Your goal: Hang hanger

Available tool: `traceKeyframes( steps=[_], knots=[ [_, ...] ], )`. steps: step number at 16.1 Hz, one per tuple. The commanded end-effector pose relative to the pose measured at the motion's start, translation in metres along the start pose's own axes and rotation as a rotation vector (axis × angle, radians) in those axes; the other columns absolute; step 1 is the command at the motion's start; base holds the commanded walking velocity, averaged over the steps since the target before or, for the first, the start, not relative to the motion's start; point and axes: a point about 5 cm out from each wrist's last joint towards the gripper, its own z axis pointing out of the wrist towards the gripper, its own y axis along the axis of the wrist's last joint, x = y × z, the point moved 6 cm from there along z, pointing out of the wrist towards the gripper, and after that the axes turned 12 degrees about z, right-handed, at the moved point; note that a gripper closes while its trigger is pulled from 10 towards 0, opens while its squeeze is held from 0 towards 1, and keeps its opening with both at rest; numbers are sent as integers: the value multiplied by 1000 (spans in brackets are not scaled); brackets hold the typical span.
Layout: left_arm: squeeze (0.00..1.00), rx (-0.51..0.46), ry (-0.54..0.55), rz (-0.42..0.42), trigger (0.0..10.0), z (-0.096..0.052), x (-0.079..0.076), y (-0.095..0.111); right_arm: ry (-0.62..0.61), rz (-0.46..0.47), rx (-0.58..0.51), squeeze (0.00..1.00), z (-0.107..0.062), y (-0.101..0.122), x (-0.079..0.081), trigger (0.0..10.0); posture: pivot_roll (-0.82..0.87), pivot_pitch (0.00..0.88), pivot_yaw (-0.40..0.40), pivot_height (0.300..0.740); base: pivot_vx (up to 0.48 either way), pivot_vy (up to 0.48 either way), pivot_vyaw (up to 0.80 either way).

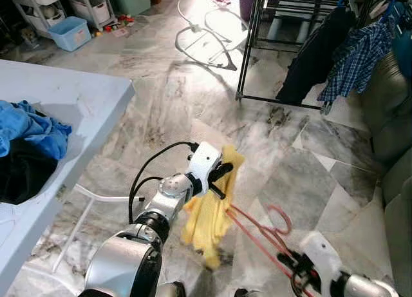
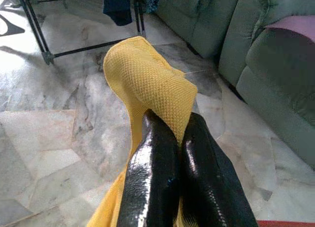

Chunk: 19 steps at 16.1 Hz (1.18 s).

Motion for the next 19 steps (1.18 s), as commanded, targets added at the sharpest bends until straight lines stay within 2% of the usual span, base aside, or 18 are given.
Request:
traceKeyframes(
  steps=[1, 4, 6, 10, 14, 17, 19],
  knots=[
    [0, -75, 12, 40, 10000, 5, 8, 24, -3, -1, 24, 0, 0, -7, 1, 10000, -56, 134, 28, 740, 0, 0, 0],
    [0, -87, 46, 43, 10000, 7, 13, 31, 17, 16, 21, 0, 3, -8, 8, 10000, -57, 138, 36, 740, 0, 0, 0],
    [0, -107, 32, 28, 10000, 9, 11, 37, 11, 16, 18, 0, 4, -8, 7, 10000, -58, 138, 37, 740, 0, 0, 0],
    [0, -170, -88, 1, 10000, 12, -7, 48, -153, -7, -24, 0, 6, -1, -25, 10000, -59, 139, 40, 740, 0, 0, 0],
    [0, -255, -185, 50, 10000, 11, -21, 63, -199, -19, -39, 0, 7, 3, -37, 10000, -58, 141, 41, 740, 0, 0, 0],
    [0, -262, -202, 55, 10000, 11, -24, 64, -216, -31, -56, 0, 9, 7, -40, 10000, -52, 145, 45, 740, 0, 0, 0],
    [0, -239, -203, 61, 10000, 11, -26, 59, -263, -81, -128, 0, 6, 25, -47, 10000, -55, 142, 46, 740, 0, 0, 0]
  ],
)
